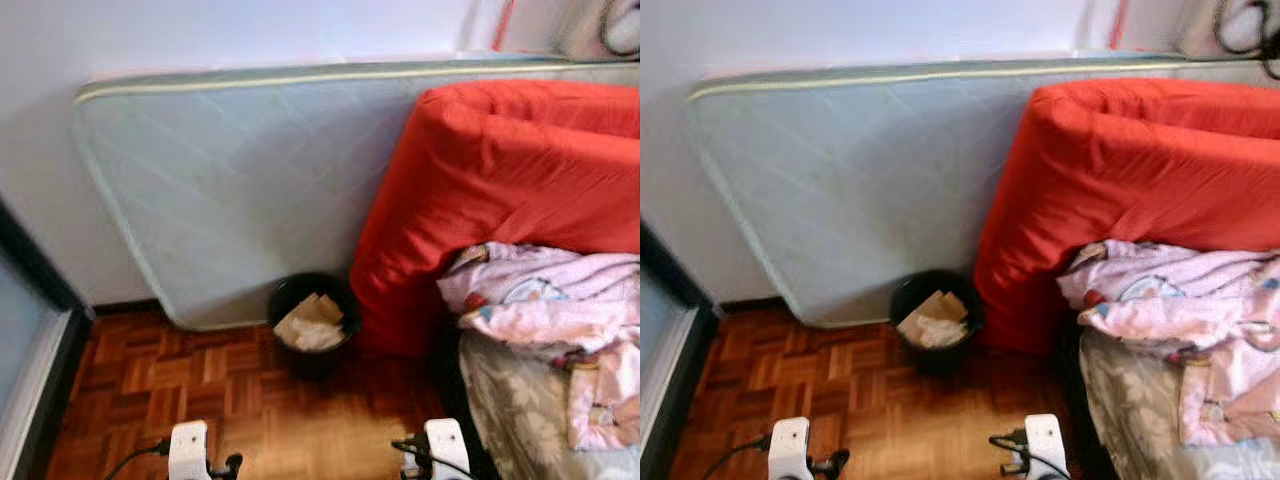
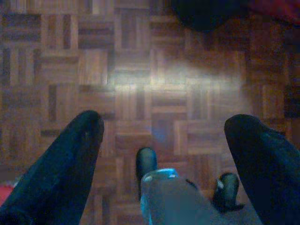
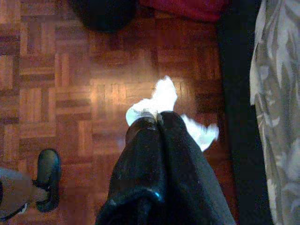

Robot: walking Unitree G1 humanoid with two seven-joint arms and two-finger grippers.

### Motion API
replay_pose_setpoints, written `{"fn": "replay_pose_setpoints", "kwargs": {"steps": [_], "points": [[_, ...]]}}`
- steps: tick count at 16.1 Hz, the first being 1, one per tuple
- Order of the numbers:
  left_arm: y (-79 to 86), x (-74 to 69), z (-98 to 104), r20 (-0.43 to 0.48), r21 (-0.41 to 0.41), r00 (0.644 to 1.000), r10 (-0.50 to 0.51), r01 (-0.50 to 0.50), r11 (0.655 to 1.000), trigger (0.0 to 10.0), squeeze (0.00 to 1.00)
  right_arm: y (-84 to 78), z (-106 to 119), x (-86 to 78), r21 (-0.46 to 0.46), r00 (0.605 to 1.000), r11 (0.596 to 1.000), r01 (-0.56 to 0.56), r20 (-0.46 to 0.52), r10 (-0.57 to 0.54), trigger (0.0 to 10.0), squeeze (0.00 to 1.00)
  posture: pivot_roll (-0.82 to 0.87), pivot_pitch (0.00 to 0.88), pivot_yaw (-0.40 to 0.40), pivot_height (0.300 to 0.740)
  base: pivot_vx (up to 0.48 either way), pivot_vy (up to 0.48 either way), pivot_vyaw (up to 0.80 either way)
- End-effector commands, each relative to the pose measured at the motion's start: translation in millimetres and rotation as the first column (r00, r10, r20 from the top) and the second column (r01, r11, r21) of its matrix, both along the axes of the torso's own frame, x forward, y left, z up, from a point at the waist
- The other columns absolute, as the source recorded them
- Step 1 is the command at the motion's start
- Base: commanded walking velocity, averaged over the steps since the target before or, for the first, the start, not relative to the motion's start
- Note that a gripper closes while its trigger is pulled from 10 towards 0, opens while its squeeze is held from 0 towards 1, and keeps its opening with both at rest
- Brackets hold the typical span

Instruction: Clean up the room

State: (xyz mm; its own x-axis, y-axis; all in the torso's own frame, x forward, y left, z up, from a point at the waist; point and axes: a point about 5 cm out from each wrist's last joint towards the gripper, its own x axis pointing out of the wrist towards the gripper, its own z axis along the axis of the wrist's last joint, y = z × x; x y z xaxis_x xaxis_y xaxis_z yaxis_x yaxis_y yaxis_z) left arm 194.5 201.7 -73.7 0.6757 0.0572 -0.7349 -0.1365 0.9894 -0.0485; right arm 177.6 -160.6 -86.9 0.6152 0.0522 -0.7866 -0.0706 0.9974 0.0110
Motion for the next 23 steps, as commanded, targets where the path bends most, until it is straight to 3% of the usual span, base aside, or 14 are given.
{"fn": "replay_pose_setpoints", "kwargs": {"steps": [1, 2, 4, 11, 23], "points": [[-0.6, -7.9, -4.5, -0.033, 0.003, 0.999, -0.005, 0.005, 1.0, 10.0, 0.0, 1.1, -0.5, 0.1, -0.008, 1.0, 1.0, -0.022, -0.015, 0.022, 10.0, 0.0, 0.07, 0.0, -0.038, 0.74, 0.319, 0.0, 0.8], [-1.5, -8.7, -5.0, -0.034, 0.0, 0.999, -0.006, 0.006, 1.0, 10.0, 0.0, 3.3, -1.7, -2.3, -0.023, 0.998, 0.998, -0.063, -0.026, 0.062, 10.0, 0.0, 0.07, 0.0, -0.042, 0.74, 0.319, 0.0, 0.49], [-2.7, -9.4, -5.5, -0.035, -0.003, 0.999, -0.007, 0.007, 1.0, 10.0, 0.0, 2.6, -2.9, -4.8, -0.005, 0.999, 1.0, -0.029, -0.032, 0.029, 10.0, 0.0, 0.07, 0.0, -0.043, 0.74, 0.319, 0.0, 0.0], [-2.9, -10.9, -6.3, -0.041, -0.003, 0.999, -0.012, 0.012, 1.0, 10.0, 0.0, 1.7, -3.1, -6.3, -0.027, 0.997, 0.997, -0.075, -0.027, 0.074, 10.0, 0.0, 0.07, 0.0, -0.041, 0.74, 0.319, 0.0, 0.18], [-1.1, -2.0, -1.3, -0.005, -0.001, 1.0, 0.011, -0.011, 1.0, 10.0, 0.0, -3.7, -1.8, -3.7, -0.042, 0.999, 0.998, -0.038, -0.019, 0.037, 10.0, 0.0, 0.09, 0.0, -0.049, 0.74, 0.319, 0.0, 0.19]]}}
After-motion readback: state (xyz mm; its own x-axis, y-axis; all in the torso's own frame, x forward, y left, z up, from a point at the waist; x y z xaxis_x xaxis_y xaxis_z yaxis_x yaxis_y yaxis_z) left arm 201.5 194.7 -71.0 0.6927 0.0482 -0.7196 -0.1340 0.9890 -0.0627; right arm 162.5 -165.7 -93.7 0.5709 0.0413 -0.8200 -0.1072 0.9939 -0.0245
